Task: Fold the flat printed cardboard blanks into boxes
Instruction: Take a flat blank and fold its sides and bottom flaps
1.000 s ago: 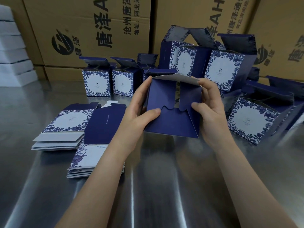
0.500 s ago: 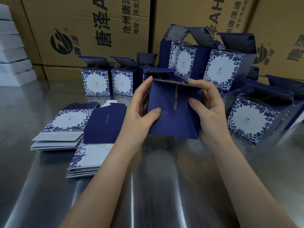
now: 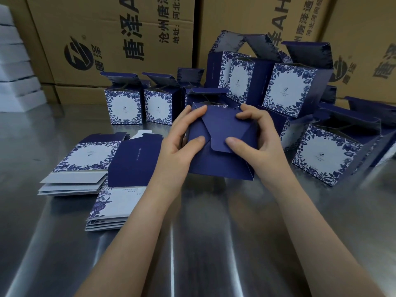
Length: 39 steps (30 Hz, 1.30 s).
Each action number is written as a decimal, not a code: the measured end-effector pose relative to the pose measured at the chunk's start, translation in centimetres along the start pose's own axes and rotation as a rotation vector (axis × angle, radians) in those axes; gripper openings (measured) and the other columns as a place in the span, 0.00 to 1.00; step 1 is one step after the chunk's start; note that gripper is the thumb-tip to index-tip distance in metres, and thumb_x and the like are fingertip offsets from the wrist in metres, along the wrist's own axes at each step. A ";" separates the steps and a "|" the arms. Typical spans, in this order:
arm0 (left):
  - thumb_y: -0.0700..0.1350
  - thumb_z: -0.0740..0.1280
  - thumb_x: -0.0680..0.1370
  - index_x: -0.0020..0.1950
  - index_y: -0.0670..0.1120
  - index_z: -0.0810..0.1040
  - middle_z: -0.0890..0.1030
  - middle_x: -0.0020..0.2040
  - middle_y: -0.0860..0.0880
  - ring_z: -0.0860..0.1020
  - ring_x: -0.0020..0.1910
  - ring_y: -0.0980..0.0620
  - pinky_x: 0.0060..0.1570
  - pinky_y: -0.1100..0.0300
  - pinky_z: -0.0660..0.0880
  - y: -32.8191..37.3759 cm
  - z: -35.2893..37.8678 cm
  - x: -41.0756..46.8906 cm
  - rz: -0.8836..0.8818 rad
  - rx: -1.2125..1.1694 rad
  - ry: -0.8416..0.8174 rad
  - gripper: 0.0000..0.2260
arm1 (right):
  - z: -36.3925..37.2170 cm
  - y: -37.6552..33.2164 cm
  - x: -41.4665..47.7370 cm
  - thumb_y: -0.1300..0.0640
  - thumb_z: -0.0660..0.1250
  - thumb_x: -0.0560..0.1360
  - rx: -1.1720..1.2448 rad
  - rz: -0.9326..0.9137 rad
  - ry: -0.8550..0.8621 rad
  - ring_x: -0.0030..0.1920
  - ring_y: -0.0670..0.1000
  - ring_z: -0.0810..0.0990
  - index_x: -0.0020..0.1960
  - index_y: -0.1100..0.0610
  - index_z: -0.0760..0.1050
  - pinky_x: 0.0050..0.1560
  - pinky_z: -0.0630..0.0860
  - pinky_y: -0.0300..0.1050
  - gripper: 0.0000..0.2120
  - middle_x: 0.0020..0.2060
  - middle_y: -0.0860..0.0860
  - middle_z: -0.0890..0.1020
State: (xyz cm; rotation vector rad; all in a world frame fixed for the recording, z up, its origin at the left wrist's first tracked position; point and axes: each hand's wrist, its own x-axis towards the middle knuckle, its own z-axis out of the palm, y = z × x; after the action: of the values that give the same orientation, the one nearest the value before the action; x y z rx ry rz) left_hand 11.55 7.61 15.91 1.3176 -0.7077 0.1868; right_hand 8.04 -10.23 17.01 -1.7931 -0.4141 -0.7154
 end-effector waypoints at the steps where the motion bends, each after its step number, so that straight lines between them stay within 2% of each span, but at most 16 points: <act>1: 0.42 0.65 0.75 0.66 0.58 0.76 0.68 0.75 0.52 0.68 0.73 0.58 0.66 0.60 0.70 0.1 0.0 0.0 -0.001 0.009 0.007 0.21 | 0.1 -0.1 0.0 0.56 0.73 0.70 -0.018 -0.008 0.005 0.70 0.43 0.68 0.60 0.51 0.71 0.67 0.66 0.36 0.21 0.65 0.47 0.71; 3: 0.44 0.67 0.75 0.65 0.56 0.76 0.68 0.75 0.50 0.68 0.72 0.56 0.67 0.60 0.70 0.2 0.1 -0.1 0.018 0.057 0.021 0.20 | 0.2 -0.4 0.0 0.58 0.74 0.70 -0.066 -0.019 0.019 0.68 0.44 0.70 0.64 0.52 0.70 0.67 0.67 0.39 0.25 0.64 0.49 0.72; 5: 0.43 0.69 0.74 0.66 0.56 0.73 0.67 0.75 0.50 0.67 0.73 0.56 0.70 0.56 0.68 0.3 0.2 -0.2 0.043 0.148 0.028 0.21 | 0.3 -0.5 0.0 0.57 0.74 0.70 -0.106 -0.004 0.015 0.68 0.44 0.70 0.69 0.50 0.67 0.69 0.67 0.43 0.31 0.66 0.49 0.71; 8: 0.39 0.71 0.75 0.72 0.55 0.68 0.66 0.74 0.54 0.65 0.73 0.59 0.72 0.54 0.66 0.2 0.2 -0.4 0.082 0.302 0.035 0.28 | 0.2 -0.4 0.0 0.56 0.74 0.69 -0.210 -0.015 0.003 0.69 0.40 0.68 0.73 0.46 0.62 0.71 0.64 0.38 0.36 0.66 0.47 0.70; 11: 0.37 0.72 0.75 0.77 0.55 0.62 0.65 0.73 0.57 0.65 0.71 0.62 0.70 0.56 0.67 0.1 0.1 -0.3 0.067 0.347 0.046 0.35 | 0.3 -0.2 0.0 0.57 0.75 0.69 -0.294 -0.059 0.019 0.67 0.40 0.68 0.71 0.50 0.66 0.69 0.62 0.33 0.34 0.65 0.48 0.70; 15: 0.39 0.73 0.75 0.78 0.60 0.57 0.64 0.69 0.56 0.66 0.69 0.61 0.70 0.49 0.68 0.0 0.2 -0.2 0.082 0.413 0.072 0.39 | 0.5 -0.1 -0.1 0.61 0.77 0.68 -0.359 -0.140 0.062 0.64 0.45 0.70 0.65 0.55 0.70 0.68 0.64 0.35 0.29 0.61 0.52 0.72; 18: 0.39 0.74 0.73 0.77 0.58 0.61 0.65 0.67 0.58 0.66 0.68 0.62 0.68 0.50 0.70 -0.3 0.2 -0.2 0.121 0.442 0.108 0.38 | 0.8 -0.1 0.0 0.62 0.77 0.68 -0.403 -0.200 0.090 0.63 0.47 0.71 0.63 0.53 0.69 0.66 0.63 0.33 0.28 0.59 0.51 0.72; 21: 0.37 0.75 0.72 0.73 0.56 0.65 0.66 0.66 0.57 0.67 0.68 0.61 0.67 0.50 0.71 -0.4 0.3 -0.2 0.157 0.445 0.148 0.35 | 1.1 -0.1 -0.1 0.63 0.77 0.67 -0.447 -0.243 0.115 0.61 0.51 0.71 0.63 0.58 0.71 0.66 0.63 0.33 0.27 0.58 0.52 0.72; 26: 0.37 0.75 0.70 0.68 0.58 0.66 0.66 0.65 0.57 0.67 0.65 0.65 0.65 0.49 0.71 -0.6 0.5 -0.3 0.201 0.486 0.196 0.33 | 1.6 -0.3 -0.1 0.65 0.78 0.66 -0.490 -0.256 0.143 0.59 0.53 0.72 0.61 0.62 0.73 0.64 0.64 0.33 0.25 0.56 0.54 0.72; 29: 0.37 0.75 0.70 0.69 0.57 0.66 0.67 0.65 0.56 0.67 0.66 0.64 0.65 0.47 0.72 -0.6 0.4 -0.2 0.199 0.478 0.190 0.32 | 1.5 -0.4 -0.1 0.64 0.77 0.67 -0.489 -0.252 0.131 0.60 0.52 0.71 0.61 0.62 0.72 0.64 0.64 0.33 0.25 0.57 0.54 0.72; 33: 0.38 0.74 0.72 0.73 0.54 0.65 0.66 0.68 0.56 0.67 0.70 0.56 0.67 0.46 0.71 -0.5 0.2 -0.2 0.164 0.443 0.141 0.33 | 1.4 -0.5 -0.1 0.64 0.77 0.68 -0.440 -0.228 0.093 0.64 0.53 0.70 0.63 0.58 0.71 0.68 0.64 0.38 0.27 0.60 0.53 0.71; 36: 0.37 0.73 0.73 0.76 0.53 0.63 0.65 0.71 0.60 0.66 0.71 0.55 0.69 0.46 0.69 -0.4 0.0 -0.2 0.154 0.418 0.096 0.35 | 1.3 -0.5 -0.2 0.63 0.76 0.68 -0.386 -0.194 0.065 0.67 0.52 0.68 0.63 0.51 0.68 0.70 0.63 0.41 0.29 0.62 0.50 0.70; 39: 0.39 0.71 0.74 0.77 0.53 0.61 0.63 0.72 0.64 0.65 0.73 0.56 0.71 0.46 0.67 -0.2 -0.1 -0.2 0.144 0.402 0.056 0.35 | 1.1 -0.5 -0.3 0.61 0.75 0.69 -0.356 -0.177 0.050 0.69 0.51 0.67 0.64 0.51 0.67 0.71 0.62 0.41 0.28 0.63 0.49 0.69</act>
State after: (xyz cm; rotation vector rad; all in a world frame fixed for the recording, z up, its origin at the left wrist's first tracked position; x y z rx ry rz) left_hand 11.57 7.66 15.64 1.6359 -0.7413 0.5010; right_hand 7.84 -8.98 16.96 -2.0828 -0.4358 -1.0051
